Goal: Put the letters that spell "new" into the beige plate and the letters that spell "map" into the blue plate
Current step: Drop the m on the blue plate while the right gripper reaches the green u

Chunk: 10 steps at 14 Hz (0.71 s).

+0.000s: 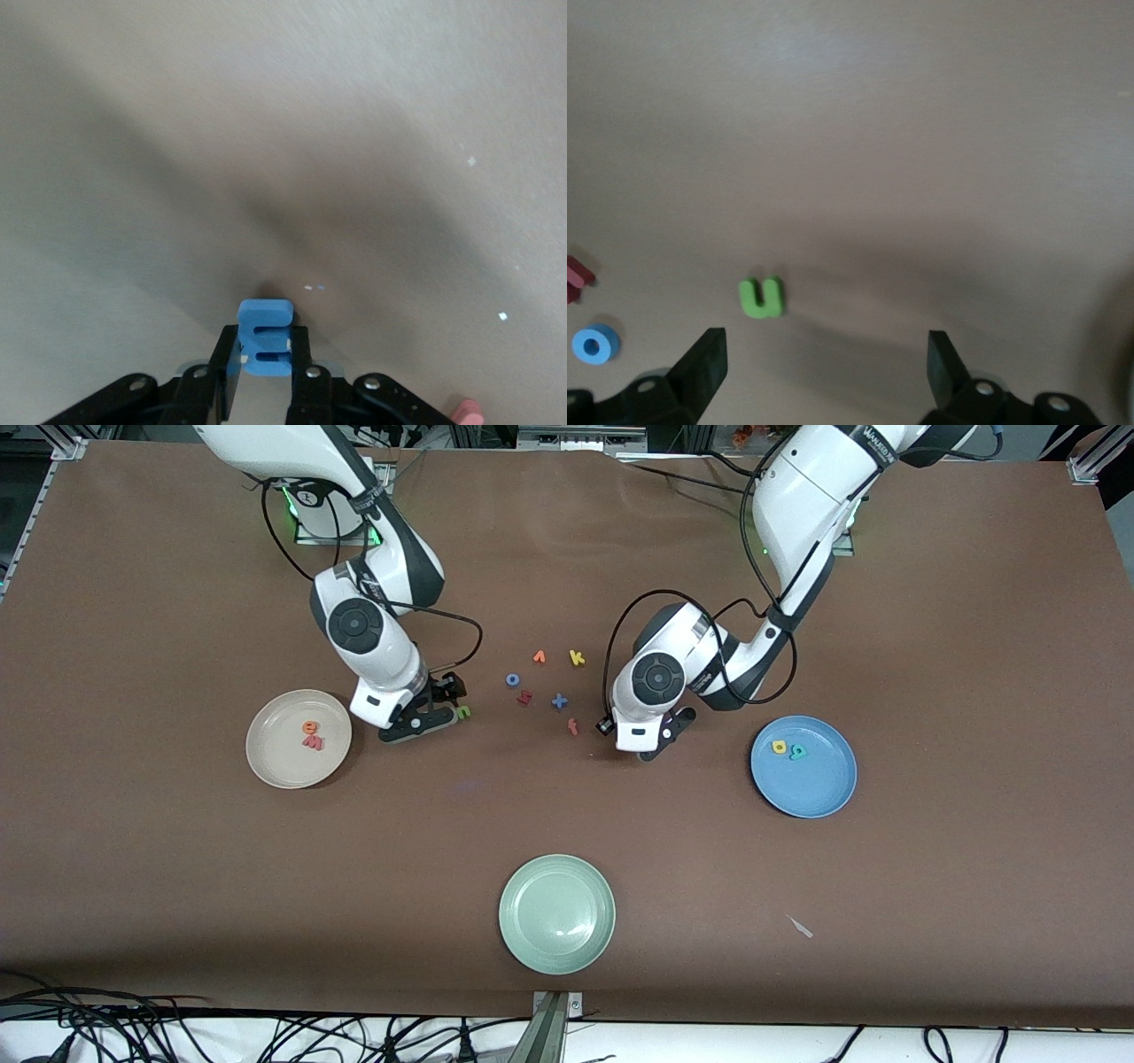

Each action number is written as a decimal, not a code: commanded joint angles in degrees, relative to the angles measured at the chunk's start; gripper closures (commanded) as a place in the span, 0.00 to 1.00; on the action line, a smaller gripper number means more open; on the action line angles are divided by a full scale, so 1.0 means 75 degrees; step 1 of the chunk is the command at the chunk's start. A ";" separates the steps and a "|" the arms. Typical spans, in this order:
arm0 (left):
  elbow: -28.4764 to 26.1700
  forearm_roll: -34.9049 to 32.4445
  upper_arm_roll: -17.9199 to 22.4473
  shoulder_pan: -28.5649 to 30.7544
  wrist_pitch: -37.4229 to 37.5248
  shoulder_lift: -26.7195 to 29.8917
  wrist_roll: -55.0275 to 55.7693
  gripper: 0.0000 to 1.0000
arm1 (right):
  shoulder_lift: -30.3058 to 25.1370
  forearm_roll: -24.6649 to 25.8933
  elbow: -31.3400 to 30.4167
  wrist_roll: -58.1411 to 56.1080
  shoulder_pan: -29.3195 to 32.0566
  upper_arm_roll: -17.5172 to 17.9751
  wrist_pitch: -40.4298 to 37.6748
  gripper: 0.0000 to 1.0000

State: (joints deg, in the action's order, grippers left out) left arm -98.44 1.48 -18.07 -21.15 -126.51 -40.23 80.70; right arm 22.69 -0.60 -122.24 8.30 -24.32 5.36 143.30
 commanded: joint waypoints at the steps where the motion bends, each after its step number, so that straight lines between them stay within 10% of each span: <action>1: -0.0117 0.0178 -0.0004 0.0451 0.1255 0.0991 -0.0666 1.00 | 0.0163 0.0137 0.0056 -0.0064 -0.0238 -0.0036 0.0299 0.00; 10: -0.0105 0.0026 0.0054 0.2466 0.3569 0.2529 -0.5246 1.00 | 0.0549 0.0677 -0.0319 -0.0111 -0.0484 -0.0036 0.1483 0.06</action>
State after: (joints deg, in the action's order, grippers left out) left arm -97.70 1.47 -17.74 -5.81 -100.01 -23.74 50.07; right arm 26.67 3.15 -123.53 7.99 -27.11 5.36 152.35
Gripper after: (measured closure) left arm 0.727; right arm 0.022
